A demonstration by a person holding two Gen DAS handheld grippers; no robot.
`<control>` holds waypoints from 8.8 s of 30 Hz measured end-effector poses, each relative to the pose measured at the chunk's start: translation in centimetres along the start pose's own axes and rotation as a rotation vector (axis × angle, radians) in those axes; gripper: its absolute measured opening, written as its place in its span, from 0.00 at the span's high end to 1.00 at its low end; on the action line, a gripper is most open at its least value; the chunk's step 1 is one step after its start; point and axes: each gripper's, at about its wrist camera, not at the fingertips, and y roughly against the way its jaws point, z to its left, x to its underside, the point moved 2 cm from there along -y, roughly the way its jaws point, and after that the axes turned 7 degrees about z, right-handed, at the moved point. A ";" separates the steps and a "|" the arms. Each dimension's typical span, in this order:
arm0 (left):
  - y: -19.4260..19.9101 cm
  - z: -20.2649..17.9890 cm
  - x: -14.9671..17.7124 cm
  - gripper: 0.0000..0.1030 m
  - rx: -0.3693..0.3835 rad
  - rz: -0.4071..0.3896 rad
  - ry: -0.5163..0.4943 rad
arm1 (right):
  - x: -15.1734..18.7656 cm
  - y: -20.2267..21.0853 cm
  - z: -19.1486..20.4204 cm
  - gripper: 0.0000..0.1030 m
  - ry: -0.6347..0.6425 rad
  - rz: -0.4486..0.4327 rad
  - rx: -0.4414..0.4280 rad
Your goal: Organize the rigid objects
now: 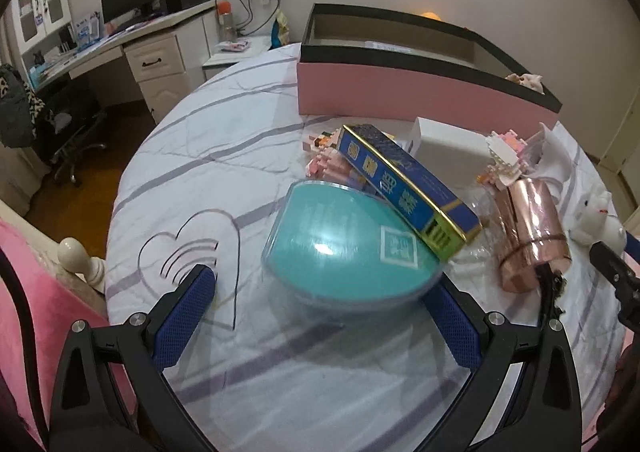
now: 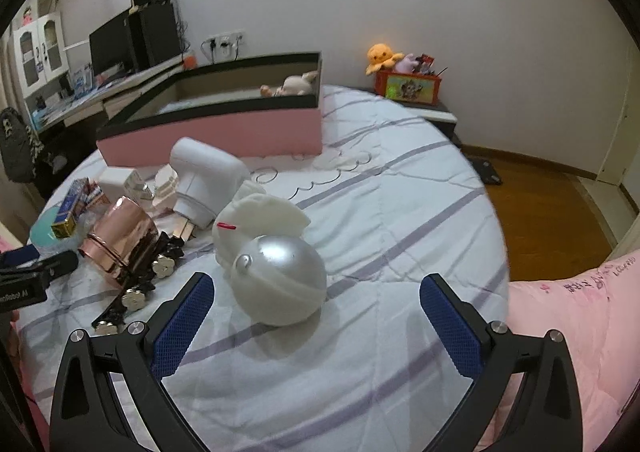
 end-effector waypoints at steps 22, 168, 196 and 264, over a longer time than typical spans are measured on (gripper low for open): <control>4.0 0.2 2.1 0.27 0.090 -0.129 0.022 | -1.3 -1.4 1.8 0.46 0.118 0.032 -0.073; 30.0 -4.9 3.9 0.00 0.022 -0.702 -0.070 | -0.4 26.5 6.7 0.00 0.119 -0.563 -0.066; 6.3 -8.0 1.2 0.03 0.168 -0.133 -0.057 | 0.1 4.0 2.1 0.00 0.029 -0.067 -0.076; 4.9 -7.3 -13.4 0.54 0.199 -0.189 -0.176 | -13.5 0.0 5.7 0.40 0.091 -0.136 -0.166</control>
